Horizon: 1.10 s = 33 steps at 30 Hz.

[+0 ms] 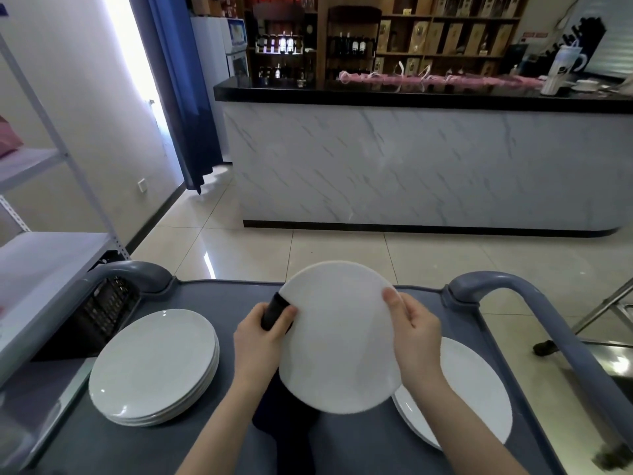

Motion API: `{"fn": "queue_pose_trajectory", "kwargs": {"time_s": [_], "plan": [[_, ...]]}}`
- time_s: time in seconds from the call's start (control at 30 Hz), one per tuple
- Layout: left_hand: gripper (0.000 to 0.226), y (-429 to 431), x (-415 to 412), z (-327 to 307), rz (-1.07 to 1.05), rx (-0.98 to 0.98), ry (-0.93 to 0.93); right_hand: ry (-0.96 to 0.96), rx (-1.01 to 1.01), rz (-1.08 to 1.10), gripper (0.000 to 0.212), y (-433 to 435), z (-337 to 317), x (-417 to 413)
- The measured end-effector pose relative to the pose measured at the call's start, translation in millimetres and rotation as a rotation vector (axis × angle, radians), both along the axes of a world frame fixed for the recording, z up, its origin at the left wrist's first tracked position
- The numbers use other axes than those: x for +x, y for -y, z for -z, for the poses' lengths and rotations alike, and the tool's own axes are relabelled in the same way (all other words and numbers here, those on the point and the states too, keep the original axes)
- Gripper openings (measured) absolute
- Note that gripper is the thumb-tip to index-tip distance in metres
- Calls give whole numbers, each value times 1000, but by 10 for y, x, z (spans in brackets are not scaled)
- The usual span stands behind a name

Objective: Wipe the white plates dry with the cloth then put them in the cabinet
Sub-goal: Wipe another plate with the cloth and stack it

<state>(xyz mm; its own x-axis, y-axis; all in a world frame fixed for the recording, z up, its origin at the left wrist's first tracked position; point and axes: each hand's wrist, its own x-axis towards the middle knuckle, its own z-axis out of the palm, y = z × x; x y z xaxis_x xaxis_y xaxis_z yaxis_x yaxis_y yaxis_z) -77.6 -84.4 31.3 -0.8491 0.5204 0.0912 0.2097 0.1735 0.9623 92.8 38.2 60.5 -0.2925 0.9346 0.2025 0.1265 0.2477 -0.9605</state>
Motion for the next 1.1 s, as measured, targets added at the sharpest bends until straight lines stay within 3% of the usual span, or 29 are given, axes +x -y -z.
{"fn": "queue_pose_trajectory", "kwargs": {"time_s": [0.1, 0.2, 0.33, 0.47, 0.67, 0.8, 1.0, 1.1], "plan": [[36, 26, 147, 128, -107, 45, 142, -97, -165, 120, 49, 90, 100, -47], [32, 57, 127, 117, -89, 93, 170, -15, -53, 0, 47, 2, 72, 34], [23, 83, -9, -49, 42, 57, -1, 230, 176, -233, 10, -224, -161, 103], [30, -42, 9, -200, 205, -38, -212, 530, 326, -501, 28, -319, -255, -24], [37, -100, -55, -129, 112, -12, -159, 236, 249, -339, 41, -222, -150, -42], [28, -58, -54, -44, 11, -9, -43, 47, 27, -105, 55, -88, 10, -23], [23, -48, 260, 117, -98, 17, 177, -147, -248, 204, 56, 28, 271, -48], [20, -73, 511, 172, -47, 35, 276, -194, -282, 316, 48, -23, 299, -51]]}}
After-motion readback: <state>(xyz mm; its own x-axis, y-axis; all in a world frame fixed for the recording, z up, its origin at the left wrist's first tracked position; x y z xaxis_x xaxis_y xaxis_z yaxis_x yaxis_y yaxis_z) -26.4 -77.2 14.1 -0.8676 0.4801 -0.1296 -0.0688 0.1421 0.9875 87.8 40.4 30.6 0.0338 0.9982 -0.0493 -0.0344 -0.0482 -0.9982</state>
